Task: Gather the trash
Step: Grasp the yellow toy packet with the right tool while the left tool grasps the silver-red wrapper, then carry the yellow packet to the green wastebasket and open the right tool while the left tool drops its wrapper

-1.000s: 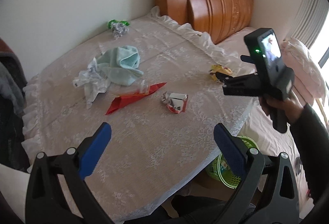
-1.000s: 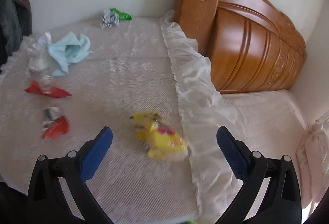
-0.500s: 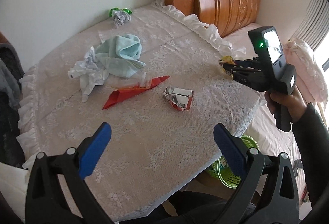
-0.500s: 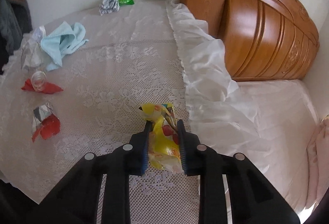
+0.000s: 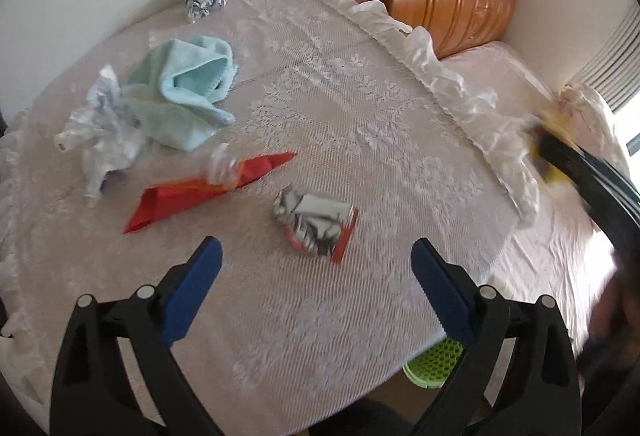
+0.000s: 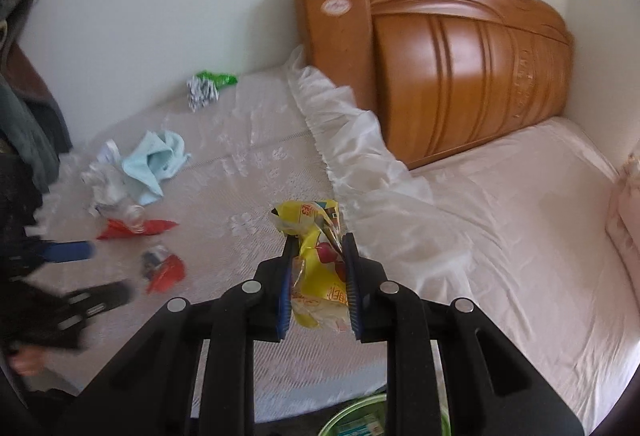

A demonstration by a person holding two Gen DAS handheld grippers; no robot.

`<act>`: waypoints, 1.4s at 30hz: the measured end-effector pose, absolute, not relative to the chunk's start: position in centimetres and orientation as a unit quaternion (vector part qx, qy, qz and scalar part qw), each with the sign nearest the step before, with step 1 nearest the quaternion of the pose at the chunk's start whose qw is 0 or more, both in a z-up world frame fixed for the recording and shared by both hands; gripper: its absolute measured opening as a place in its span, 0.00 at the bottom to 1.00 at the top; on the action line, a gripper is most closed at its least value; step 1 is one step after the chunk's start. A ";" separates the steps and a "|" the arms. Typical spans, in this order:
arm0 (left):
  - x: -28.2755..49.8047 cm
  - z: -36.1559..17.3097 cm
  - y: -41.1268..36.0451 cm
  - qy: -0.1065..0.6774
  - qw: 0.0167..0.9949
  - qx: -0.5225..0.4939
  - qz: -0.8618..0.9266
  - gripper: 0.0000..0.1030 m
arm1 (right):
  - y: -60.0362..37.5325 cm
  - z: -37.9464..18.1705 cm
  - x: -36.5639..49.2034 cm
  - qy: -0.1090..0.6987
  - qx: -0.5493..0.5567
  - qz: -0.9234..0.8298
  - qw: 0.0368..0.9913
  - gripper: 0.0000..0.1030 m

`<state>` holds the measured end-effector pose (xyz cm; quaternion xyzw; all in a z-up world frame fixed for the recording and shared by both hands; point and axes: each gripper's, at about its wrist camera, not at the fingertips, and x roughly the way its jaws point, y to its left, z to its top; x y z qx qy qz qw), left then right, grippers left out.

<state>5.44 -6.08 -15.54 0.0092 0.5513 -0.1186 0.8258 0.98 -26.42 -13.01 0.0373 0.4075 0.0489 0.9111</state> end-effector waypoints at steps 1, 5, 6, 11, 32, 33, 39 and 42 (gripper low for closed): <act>5.9 -16.1 -6.7 0.552 0.826 0.020 -0.115 0.80 | -26.6 -12.9 0.2 0.408 0.044 0.045 0.911 0.22; 6.9 -18.5 -8.3 0.560 0.820 0.054 -0.105 0.71 | -27.0 -12.7 -2.7 0.404 0.058 0.029 0.912 0.22; 7.1 -18.9 -8.4 0.563 0.818 0.058 -0.101 0.70 | -26.9 -12.6 -3.2 0.401 0.056 0.024 0.914 0.22; 7.5 -20.2 -8.4 0.568 0.816 0.060 -0.094 0.57 | -27.4 -12.8 -5.4 0.401 0.077 0.010 0.913 0.22; 4.7 -15.3 -7.8 0.516 0.833 0.095 -0.173 0.45 | -27.1 -12.7 -9.2 0.400 0.109 -0.030 0.909 0.22; 4.0 -14.5 -8.1 0.511 0.834 0.101 -0.181 0.45 | -27.1 -12.3 -9.7 0.397 0.109 -0.034 0.911 0.22; -0.6 -10.9 -11.0 0.498 0.818 0.124 -0.261 0.46 | -27.8 -10.6 -13.4 0.385 0.127 -0.070 0.912 0.22; -2.7 -9.9 -13.2 0.486 0.807 0.147 -0.302 0.46 | -28.9 -10.5 -15.7 0.387 0.137 -0.101 0.906 0.22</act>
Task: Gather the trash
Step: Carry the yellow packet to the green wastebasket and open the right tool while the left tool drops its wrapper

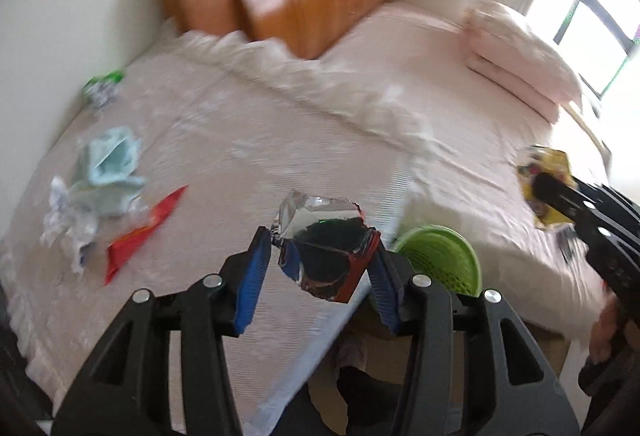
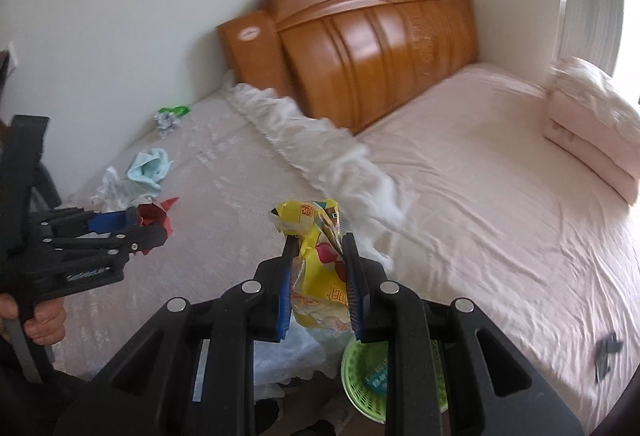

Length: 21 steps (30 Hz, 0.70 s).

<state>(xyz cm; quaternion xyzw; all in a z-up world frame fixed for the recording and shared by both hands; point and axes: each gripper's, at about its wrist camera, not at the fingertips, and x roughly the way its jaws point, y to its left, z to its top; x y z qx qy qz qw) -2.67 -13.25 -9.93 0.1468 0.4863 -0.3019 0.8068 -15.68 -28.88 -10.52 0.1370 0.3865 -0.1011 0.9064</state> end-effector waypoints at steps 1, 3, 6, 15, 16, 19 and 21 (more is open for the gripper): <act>-3.4 -9.7 -14.1 0.482 0.802 0.154 -0.317 0.46 | -29.3 -10.7 -16.4 0.388 0.141 -0.112 0.904 0.22; -4.6 -9.5 -15.4 0.477 0.795 0.166 -0.338 0.46 | -30.3 -11.5 -17.9 0.395 0.150 -0.133 0.897 0.23; -5.9 -9.7 -17.0 0.473 0.784 0.179 -0.359 0.46 | -31.9 -13.7 -19.3 0.412 0.165 -0.160 0.882 0.24; -8.5 -9.9 -19.2 0.469 0.773 0.207 -0.374 0.46 | -36.4 -30.3 -18.5 0.509 0.231 -0.184 0.809 0.26; -8.6 -9.9 -19.2 0.468 0.773 0.209 -0.373 0.46 | -36.7 -31.9 -18.3 0.518 0.237 -0.186 0.801 0.28; -9.1 -9.9 -19.4 0.467 0.774 0.216 -0.369 0.46 | -37.6 -35.9 -18.0 0.545 0.249 -0.204 0.774 0.55; -9.4 -10.0 -19.5 0.468 0.773 0.220 -0.366 0.46 | -38.1 -37.0 -17.9 0.550 0.256 -0.210 0.766 0.60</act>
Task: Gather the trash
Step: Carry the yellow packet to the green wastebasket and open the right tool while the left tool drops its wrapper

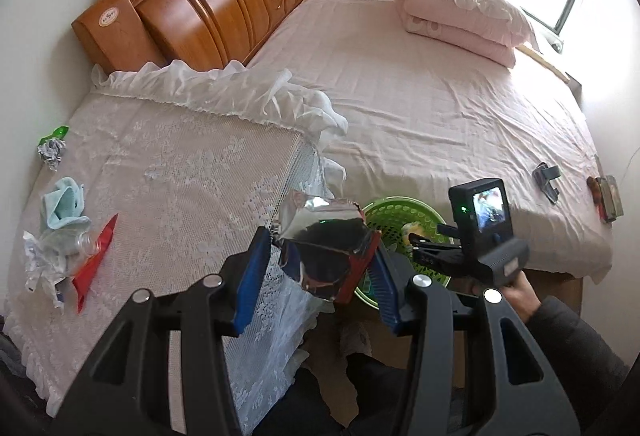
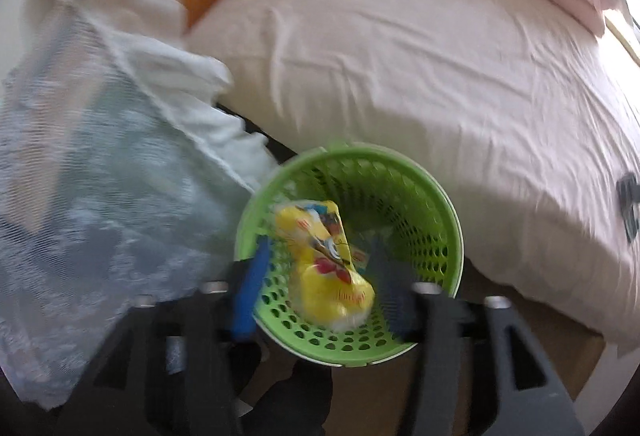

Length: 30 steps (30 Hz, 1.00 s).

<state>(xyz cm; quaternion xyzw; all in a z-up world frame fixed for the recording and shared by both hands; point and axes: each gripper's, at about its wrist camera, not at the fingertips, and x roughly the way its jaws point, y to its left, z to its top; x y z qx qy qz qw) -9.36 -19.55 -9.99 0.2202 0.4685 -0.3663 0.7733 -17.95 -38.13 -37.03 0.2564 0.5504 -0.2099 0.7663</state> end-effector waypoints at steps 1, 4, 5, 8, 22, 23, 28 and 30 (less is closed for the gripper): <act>-9.5 -10.1 -19.6 0.470 0.772 0.222 -0.366 0.46 | -38.4 -37.4 -18.0 0.555 0.261 -0.210 0.762 0.66; -9.7 -10.3 -19.9 0.472 0.769 0.226 -0.367 0.46 | -39.1 -37.2 -18.0 0.557 0.268 -0.214 0.757 0.69; -9.9 -10.4 -20.1 0.472 0.767 0.229 -0.368 0.46 | -39.4 -36.6 -18.2 0.553 0.269 -0.215 0.759 0.69; -10.3 -10.7 -20.9 0.471 0.761 0.237 -0.378 0.46 | -39.9 -34.0 -19.2 0.536 0.270 -0.235 0.765 0.79; -13.1 -21.2 -30.6 0.515 0.658 0.309 -0.454 0.46 | -41.7 -18.8 -30.2 0.410 0.258 -0.351 0.801 0.98; -13.3 -22.2 -31.2 0.517 0.653 0.313 -0.455 0.46 | -41.9 -18.2 -31.0 0.407 0.262 -0.359 0.798 0.98; -14.2 -28.1 -34.2 0.536 0.623 0.343 -0.456 0.47 | -42.6 -16.9 -33.3 0.402 0.274 -0.379 0.787 0.98; -14.4 -30.0 -35.3 0.545 0.611 0.351 -0.454 0.47 | -42.7 -16.8 -33.7 0.403 0.274 -0.386 0.783 0.98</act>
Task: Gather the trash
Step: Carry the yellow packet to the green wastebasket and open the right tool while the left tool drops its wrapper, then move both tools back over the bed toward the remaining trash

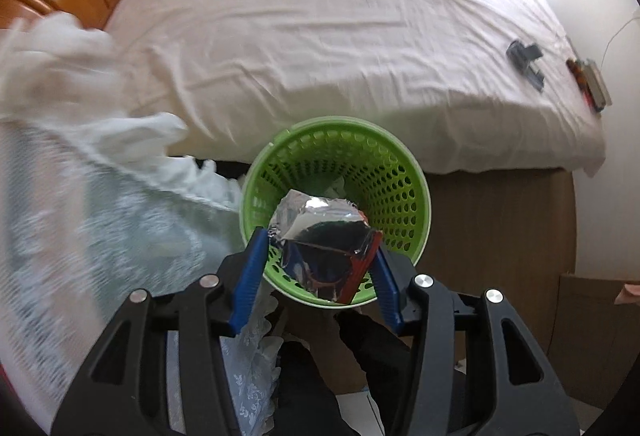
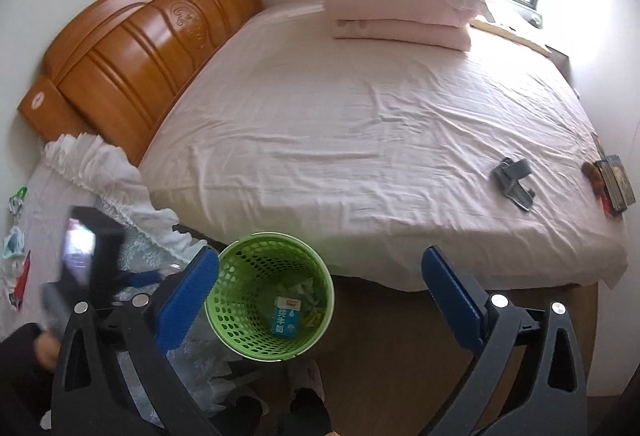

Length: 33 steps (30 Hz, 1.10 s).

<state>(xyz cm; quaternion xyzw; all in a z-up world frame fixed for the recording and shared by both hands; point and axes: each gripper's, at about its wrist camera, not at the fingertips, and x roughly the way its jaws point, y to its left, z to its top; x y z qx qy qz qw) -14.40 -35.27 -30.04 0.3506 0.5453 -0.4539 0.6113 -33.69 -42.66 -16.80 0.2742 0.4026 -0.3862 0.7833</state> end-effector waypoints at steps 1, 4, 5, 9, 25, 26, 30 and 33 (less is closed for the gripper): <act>-14.5 -30.6 -35.6 0.548 0.608 0.353 -0.454 0.48 | -42.8 -16.8 -33.8 0.403 0.274 -0.389 0.782 0.98; -14.8 -32.9 -36.6 0.557 0.594 0.361 -0.455 0.54 | -43.3 -17.1 -34.1 0.408 0.278 -0.393 0.776 0.98; -14.9 -33.5 -36.8 0.560 0.589 0.363 -0.456 0.62 | -43.3 -17.2 -34.2 0.409 0.279 -0.395 0.774 0.98; -15.3 -34.5 -37.1 0.562 0.582 0.366 -0.460 0.85 | -43.6 -17.8 -34.1 0.415 0.284 -0.395 0.769 0.98; -11.4 -18.6 -31.7 0.493 0.699 0.235 -0.462 0.93 | -42.4 -12.8 -29.4 0.373 0.240 -0.362 0.820 0.98; -10.8 -16.5 -30.5 0.479 0.714 0.219 -0.460 0.93 | -42.0 -12.0 -28.4 0.364 0.233 -0.353 0.830 0.98; -9.0 -10.8 -26.3 0.437 0.761 0.188 -0.442 0.93 | -40.4 -9.7 -25.1 0.342 0.215 -0.316 0.859 0.98; -7.6 -7.5 -22.5 0.409 0.797 0.164 -0.414 0.93 | -38.5 -8.1 -22.3 0.329 0.198 -0.281 0.879 0.98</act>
